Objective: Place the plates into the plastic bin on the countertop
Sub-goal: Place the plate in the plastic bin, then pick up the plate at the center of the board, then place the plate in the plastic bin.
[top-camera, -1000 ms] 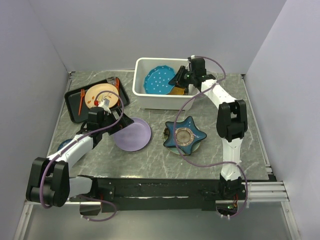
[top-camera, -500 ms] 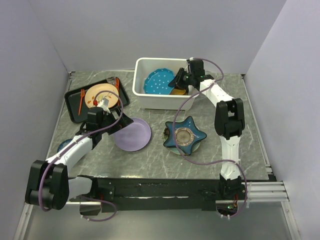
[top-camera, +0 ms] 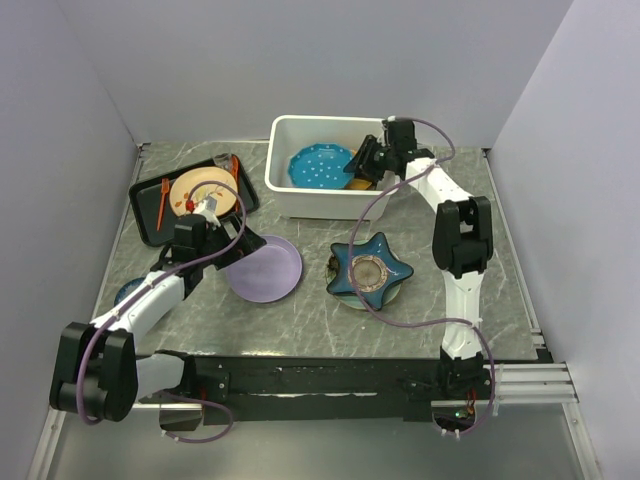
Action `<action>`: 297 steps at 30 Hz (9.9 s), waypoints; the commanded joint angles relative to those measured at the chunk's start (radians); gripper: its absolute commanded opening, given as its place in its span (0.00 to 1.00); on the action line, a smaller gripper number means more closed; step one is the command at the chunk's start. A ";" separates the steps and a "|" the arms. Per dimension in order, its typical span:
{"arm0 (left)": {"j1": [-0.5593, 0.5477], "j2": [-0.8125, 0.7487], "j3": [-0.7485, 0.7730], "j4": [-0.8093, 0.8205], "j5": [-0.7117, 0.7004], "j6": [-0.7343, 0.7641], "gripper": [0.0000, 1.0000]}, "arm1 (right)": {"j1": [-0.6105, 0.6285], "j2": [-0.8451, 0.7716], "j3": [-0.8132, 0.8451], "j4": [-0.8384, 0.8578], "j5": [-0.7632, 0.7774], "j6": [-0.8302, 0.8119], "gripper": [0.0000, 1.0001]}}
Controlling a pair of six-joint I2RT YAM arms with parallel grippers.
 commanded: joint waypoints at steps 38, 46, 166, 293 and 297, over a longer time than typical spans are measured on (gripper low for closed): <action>-0.188 0.021 0.119 -0.008 -0.052 0.032 0.99 | -0.019 -0.558 -0.257 0.108 0.024 -0.059 0.81; -0.223 0.113 0.188 -0.010 -0.040 0.057 0.99 | -0.019 -0.748 -0.497 0.117 0.051 -0.086 0.81; -0.011 -0.019 0.140 -0.051 0.032 0.019 0.99 | 0.617 -0.371 -0.728 0.192 0.332 -0.002 0.00; -0.002 -0.252 0.016 -0.178 -0.196 0.028 0.99 | 0.050 -0.109 0.265 -0.156 0.246 -0.109 0.00; -0.002 -0.272 0.011 -0.192 -0.207 0.022 0.99 | 0.040 -0.073 0.278 -0.153 0.240 -0.108 0.00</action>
